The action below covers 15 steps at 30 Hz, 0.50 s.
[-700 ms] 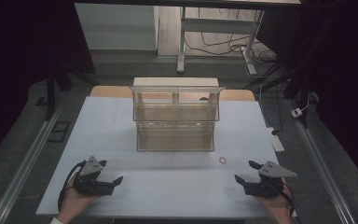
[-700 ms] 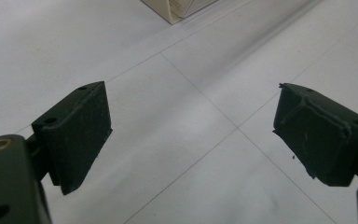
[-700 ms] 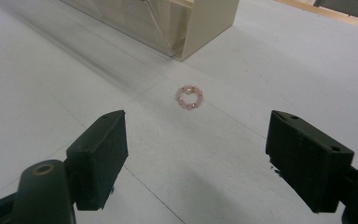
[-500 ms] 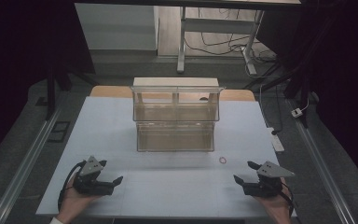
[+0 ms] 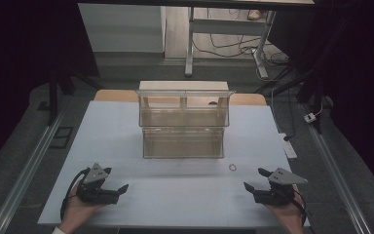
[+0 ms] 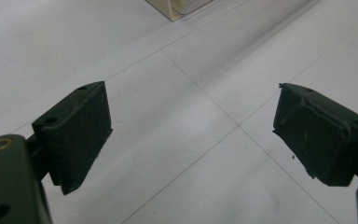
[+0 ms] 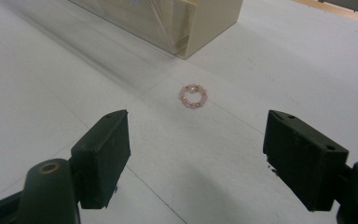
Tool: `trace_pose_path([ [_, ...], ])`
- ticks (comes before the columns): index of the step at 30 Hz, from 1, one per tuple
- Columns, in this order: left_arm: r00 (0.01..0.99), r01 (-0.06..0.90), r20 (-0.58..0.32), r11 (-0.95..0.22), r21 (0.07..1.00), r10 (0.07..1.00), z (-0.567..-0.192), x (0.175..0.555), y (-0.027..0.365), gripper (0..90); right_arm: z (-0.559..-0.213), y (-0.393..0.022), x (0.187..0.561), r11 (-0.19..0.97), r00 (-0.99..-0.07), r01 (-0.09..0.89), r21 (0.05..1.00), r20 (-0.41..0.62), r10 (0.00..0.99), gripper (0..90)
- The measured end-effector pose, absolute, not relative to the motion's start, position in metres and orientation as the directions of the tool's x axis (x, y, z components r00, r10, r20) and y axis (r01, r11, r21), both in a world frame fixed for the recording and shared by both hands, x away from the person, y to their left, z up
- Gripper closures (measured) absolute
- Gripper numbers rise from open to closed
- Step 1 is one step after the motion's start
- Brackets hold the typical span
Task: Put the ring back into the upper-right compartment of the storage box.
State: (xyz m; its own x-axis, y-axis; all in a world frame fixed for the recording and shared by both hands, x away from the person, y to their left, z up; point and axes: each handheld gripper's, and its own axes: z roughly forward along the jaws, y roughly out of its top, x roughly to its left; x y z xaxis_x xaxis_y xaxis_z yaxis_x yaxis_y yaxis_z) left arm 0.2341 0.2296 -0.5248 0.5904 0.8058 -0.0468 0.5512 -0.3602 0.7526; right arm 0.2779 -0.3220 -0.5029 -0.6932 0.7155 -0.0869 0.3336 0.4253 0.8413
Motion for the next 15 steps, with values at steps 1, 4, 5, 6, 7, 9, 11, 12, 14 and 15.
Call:
trace_pose_path([
  [1, 0.590, 0.551, -0.047, -0.360, 0.753, 0.806, -0.525, 0.234, 0.230, 11.2, -0.503, -0.322, 0.278, 0.428, -0.693, 0.335, 0.840, -0.088, 0.716, 22.8],
  [4, 0.590, 0.553, -0.048, -0.360, 0.752, 0.806, -0.525, 0.234, 0.229, 11.2, -0.502, -0.322, 0.278, 0.429, -0.694, 0.336, 0.839, -0.088, 0.714, 23.2],
  [5, 0.591, 0.553, -0.048, -0.361, 0.751, 0.805, -0.525, 0.234, 0.230, 11.2, -0.502, -0.321, 0.278, 0.426, -0.696, 0.336, 0.840, -0.083, 0.713, 23.2],
  [6, 0.590, 0.553, -0.049, -0.360, 0.751, 0.806, -0.525, 0.234, 0.229, 11.2, -0.502, -0.321, 0.279, 0.426, -0.696, 0.336, 0.840, -0.084, 0.714, 23.3],
  [7, 0.590, 0.554, -0.048, -0.361, 0.751, 0.806, -0.525, 0.234, 0.229, 11.3, -0.501, -0.321, 0.279, 0.431, -0.695, 0.337, 0.837, -0.088, 0.714, 23.3],
  [9, 0.589, 0.555, -0.049, -0.359, 0.751, 0.806, -0.525, 0.234, 0.229, 11.3, -0.500, -0.320, 0.279, 0.426, -0.697, 0.336, 0.840, -0.083, 0.713, 23.4],
  [11, 0.590, 0.555, -0.052, -0.358, 0.751, 0.806, -0.525, 0.234, 0.230, 11.3, -0.497, -0.319, 0.280, 0.428, -0.696, 0.337, 0.839, -0.084, 0.713, 23.7],
  [12, 0.590, 0.555, -0.052, -0.358, 0.751, 0.806, -0.525, 0.234, 0.230, 11.3, -0.497, -0.319, 0.280, 0.428, -0.696, 0.337, 0.839, -0.084, 0.713, 23.7],
  [14, 0.590, 0.555, -0.053, -0.357, 0.751, 0.806, -0.525, 0.234, 0.230, 11.3, -0.491, -0.317, 0.281, 0.426, -0.697, 0.335, 0.841, -0.083, 0.713, 24.1],
  [15, 0.590, 0.555, -0.052, -0.358, 0.751, 0.806, -0.525, 0.234, 0.229, 11.3, -0.491, -0.317, 0.281, 0.426, -0.697, 0.335, 0.841, -0.083, 0.713, 24.1],
])
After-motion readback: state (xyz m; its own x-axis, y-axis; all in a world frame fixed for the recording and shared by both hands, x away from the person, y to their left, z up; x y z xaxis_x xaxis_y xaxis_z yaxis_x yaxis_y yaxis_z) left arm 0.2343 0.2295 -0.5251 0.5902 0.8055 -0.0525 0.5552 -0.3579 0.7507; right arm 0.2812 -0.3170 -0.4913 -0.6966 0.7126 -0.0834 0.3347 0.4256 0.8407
